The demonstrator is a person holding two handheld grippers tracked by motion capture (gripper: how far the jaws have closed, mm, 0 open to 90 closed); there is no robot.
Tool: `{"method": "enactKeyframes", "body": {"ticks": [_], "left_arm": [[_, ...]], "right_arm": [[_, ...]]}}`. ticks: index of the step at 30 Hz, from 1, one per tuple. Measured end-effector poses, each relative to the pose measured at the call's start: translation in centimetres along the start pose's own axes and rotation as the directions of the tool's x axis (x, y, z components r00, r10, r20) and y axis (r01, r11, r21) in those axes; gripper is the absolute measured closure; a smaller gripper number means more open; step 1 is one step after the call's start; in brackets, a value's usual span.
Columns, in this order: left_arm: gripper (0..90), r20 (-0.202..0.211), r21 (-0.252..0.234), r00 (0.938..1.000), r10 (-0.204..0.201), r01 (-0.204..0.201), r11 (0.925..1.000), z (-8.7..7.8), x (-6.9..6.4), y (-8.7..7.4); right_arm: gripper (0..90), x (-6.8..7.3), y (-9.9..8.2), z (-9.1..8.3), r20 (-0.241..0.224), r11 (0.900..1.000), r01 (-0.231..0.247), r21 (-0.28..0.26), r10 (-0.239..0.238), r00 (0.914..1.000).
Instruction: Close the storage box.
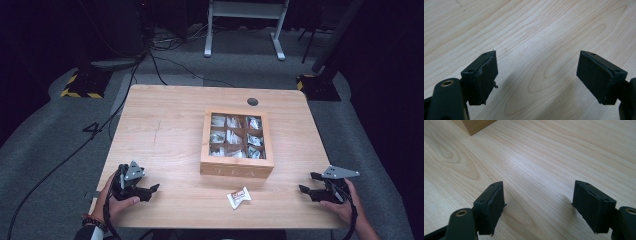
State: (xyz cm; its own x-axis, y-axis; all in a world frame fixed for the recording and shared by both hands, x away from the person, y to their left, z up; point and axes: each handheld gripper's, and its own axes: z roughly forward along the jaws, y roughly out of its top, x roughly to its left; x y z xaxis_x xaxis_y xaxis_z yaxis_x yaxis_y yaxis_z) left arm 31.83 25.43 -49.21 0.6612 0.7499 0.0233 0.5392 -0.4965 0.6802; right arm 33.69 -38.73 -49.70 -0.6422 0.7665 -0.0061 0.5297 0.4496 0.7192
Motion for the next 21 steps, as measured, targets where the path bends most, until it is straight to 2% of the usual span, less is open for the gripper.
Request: {"method": "enactKeyframes", "body": {"ticks": [5, 6, 9, 21], "left_arm": [[18.2, -0.011, 0.021, 0.9992, -0.038, 0.038, 0.9991, 0.1, 0.6, -1.1], [17.8, -0.003, 0.009, 0.9986, -0.054, 0.054, 0.9985, 0.1, 0.7, -1.4], [17.8, -0.002, -0.013, 0.9987, -0.051, 0.051, 0.9986, -0.1, 0.9, -1.8], [17.6, -0.005, -0.015, 0.9988, -0.050, 0.050, 0.9987, -0.1, 0.8, -1.9]], "right_arm": [[26.3, -0.2, -0.9, -0.2, 0.034, 0.9987, -0.044, -0.026, 0.045, 0.9984], [26.3, -0.3, -1.0, -0.3, 0.037, 0.9985, -0.044, -0.032, 0.045, 0.9983], [25.3, -0.3, -1.2, -0.4, 0.054, 0.9976, -0.056, -0.041, 0.058, 0.9969], [23.3, -0.3, -1.2, -0.3, 0.061, 0.9974, -0.060, -0.039, 0.063, 0.9962]]}}
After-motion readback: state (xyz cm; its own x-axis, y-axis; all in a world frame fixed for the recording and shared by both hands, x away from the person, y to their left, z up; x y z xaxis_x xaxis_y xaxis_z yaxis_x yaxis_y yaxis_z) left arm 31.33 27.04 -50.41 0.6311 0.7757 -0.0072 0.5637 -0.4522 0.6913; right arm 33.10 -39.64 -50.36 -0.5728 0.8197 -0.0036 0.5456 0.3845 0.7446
